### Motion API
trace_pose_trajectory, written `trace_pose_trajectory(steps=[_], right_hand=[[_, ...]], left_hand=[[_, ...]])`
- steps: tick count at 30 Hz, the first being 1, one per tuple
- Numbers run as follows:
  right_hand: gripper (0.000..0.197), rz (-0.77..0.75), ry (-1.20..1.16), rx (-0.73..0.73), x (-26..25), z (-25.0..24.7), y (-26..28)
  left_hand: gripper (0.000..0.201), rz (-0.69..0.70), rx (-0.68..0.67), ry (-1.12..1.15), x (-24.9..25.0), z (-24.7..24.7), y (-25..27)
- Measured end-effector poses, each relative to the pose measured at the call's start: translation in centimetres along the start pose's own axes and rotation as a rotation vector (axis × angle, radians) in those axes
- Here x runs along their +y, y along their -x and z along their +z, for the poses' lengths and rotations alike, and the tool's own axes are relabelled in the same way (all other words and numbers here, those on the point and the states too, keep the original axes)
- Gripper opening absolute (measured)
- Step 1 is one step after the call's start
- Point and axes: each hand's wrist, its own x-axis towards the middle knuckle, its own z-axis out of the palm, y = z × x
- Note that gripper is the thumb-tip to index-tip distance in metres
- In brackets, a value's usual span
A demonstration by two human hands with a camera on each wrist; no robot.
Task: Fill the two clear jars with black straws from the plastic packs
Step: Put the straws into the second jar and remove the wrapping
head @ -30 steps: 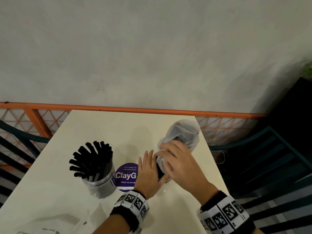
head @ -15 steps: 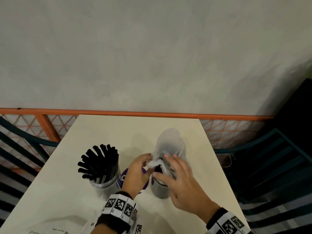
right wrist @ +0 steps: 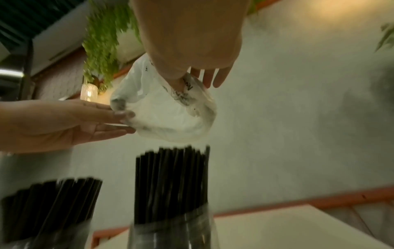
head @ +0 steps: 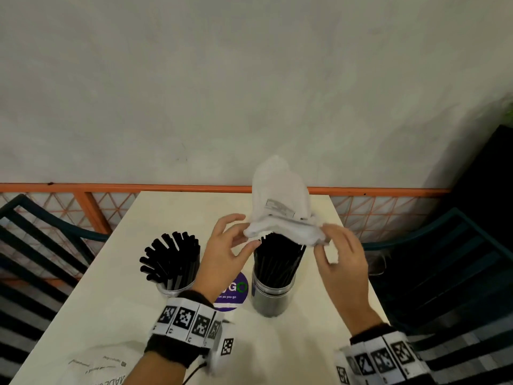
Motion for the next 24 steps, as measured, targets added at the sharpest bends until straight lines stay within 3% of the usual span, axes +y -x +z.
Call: trace_pose_trajectory(steps=[3,6,8,9,12,14,17,20,21,24], right_hand=[[0.019,-0.041,-0.087,0.062,-1.6,-1.7,-1.9],[0.009,-0.085,-0.108,0.047,-2.8,-3.1,-1.9],[0.005,-0.092,-0.100,0.056,-2.9,-4.0,-0.9],[0.006,-0.053,-0.114,0.067,-2.9,-4.4,-0.4],[0.039,0.229,-0.246,0.047,-3.6,-5.2,1.3],[0.049,0.365,-0.385,-0.077,-4.7,-5.3,2.5],[0.034,0.482,-0.771,-0.430,-5.6,-5.5,4.4],[0.072,0.547,-1.126,-0.880,-4.4,-5.9,6.2],[0.074,0.580,-1.191,-0.990,-4.0,-6.0,6.8],[0.060,0.670,-1.234,-1.164,-3.3,-6.2,8.0]], left_hand=[[0.019,0.145,-0.073,-0.159,2.3,-1.4,0.2],[0.017,0.284,0.018,-0.380,3.7,-2.8,1.5],[0.011,0.282,0.087,-0.394,4.4,-3.6,3.1],[0.006,0.275,0.136,-0.405,4.7,-4.0,3.9],[0.011,0.229,0.311,-0.479,5.3,-4.7,6.7],[0.017,0.073,0.390,-0.407,5.4,-4.6,8.6],[0.019,-0.198,0.447,-0.228,5.4,-4.2,11.6],[0.012,-0.363,0.360,-0.177,5.1,-4.2,14.3],[0.016,-0.424,0.343,-0.161,4.6,-4.2,15.1],[0.028,-0.589,0.391,-0.166,3.3,-4.5,17.2]])
